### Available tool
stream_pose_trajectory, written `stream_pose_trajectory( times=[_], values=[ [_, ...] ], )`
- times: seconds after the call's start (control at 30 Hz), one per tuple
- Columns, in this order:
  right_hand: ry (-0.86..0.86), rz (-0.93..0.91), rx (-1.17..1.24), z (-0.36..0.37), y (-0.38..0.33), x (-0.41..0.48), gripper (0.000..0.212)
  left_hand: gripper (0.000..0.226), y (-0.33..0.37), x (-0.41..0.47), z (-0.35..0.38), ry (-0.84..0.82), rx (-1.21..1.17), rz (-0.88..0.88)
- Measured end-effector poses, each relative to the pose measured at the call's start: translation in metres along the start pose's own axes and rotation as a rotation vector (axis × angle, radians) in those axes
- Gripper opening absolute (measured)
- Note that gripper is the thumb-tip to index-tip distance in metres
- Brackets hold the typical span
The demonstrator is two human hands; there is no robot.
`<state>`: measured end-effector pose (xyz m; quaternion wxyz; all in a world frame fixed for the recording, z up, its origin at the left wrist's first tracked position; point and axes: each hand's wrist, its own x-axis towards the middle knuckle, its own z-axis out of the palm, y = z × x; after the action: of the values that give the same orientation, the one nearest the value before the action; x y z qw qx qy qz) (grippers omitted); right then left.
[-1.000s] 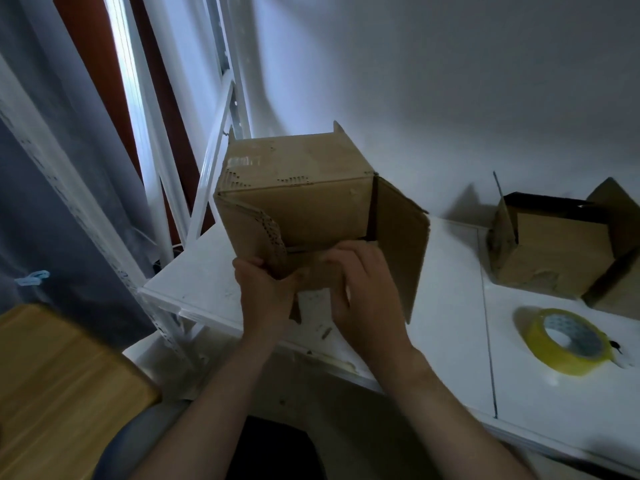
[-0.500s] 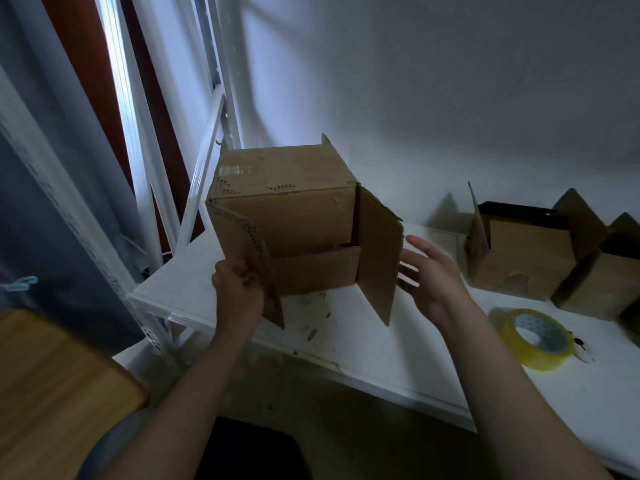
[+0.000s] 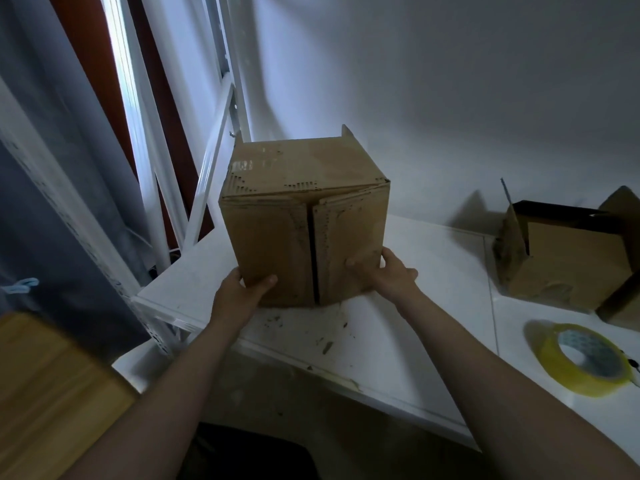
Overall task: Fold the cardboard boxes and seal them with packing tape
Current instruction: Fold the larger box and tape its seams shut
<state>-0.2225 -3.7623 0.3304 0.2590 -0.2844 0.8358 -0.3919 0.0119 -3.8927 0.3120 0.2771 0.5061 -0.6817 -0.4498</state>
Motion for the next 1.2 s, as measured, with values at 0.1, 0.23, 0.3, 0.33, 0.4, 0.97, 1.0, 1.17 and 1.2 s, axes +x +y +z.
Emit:
stream_pose_trajectory(
  times=[0.1, 0.23, 0.3, 0.33, 0.4, 0.97, 1.0, 1.17, 1.2],
  values=[
    [0.07, -0.027, -0.018, 0.008, -0.001, 0.002, 0.08, 0.057, 0.006, 0.0, 0.013, 0.117, -0.006, 0.052],
    [0.208, -0.146, 0.068, -0.011, -0.018, -0.006, 0.071, 0.056, 0.041, -0.007, 0.013, 0.228, -0.005, 0.182],
    [0.265, -0.242, 0.17, -0.029, -0.03, -0.019, 0.066, 0.059, 0.067, -0.012, 0.007, 0.263, -0.017, 0.261],
    [0.294, -0.28, 0.225, -0.04, -0.037, -0.028, 0.065, 0.059, 0.083, -0.016, 0.004, 0.28, -0.024, 0.3],
    [0.376, -0.342, 0.284, -0.065, -0.05, -0.049, 0.061, 0.055, 0.117, -0.027, -0.002, 0.304, -0.074, 0.362],
    [0.517, -0.343, 0.155, -0.155, -0.055, -0.14, 0.048, 0.015, 0.236, -0.103, -0.015, 0.02, -0.244, 0.413],
    [0.475, -0.333, 0.184, -0.146, -0.053, -0.136, 0.046, 0.017, 0.237, -0.104, -0.018, 0.023, -0.217, 0.416],
    [0.35, -0.298, 0.263, -0.112, -0.04, -0.116, 0.044, 0.042, 0.209, -0.09, -0.021, 0.009, -0.127, 0.39],
    [0.34, -0.283, 0.244, -0.11, -0.038, -0.112, 0.044, 0.041, 0.202, -0.087, -0.019, -0.006, -0.121, 0.381]
  ],
)
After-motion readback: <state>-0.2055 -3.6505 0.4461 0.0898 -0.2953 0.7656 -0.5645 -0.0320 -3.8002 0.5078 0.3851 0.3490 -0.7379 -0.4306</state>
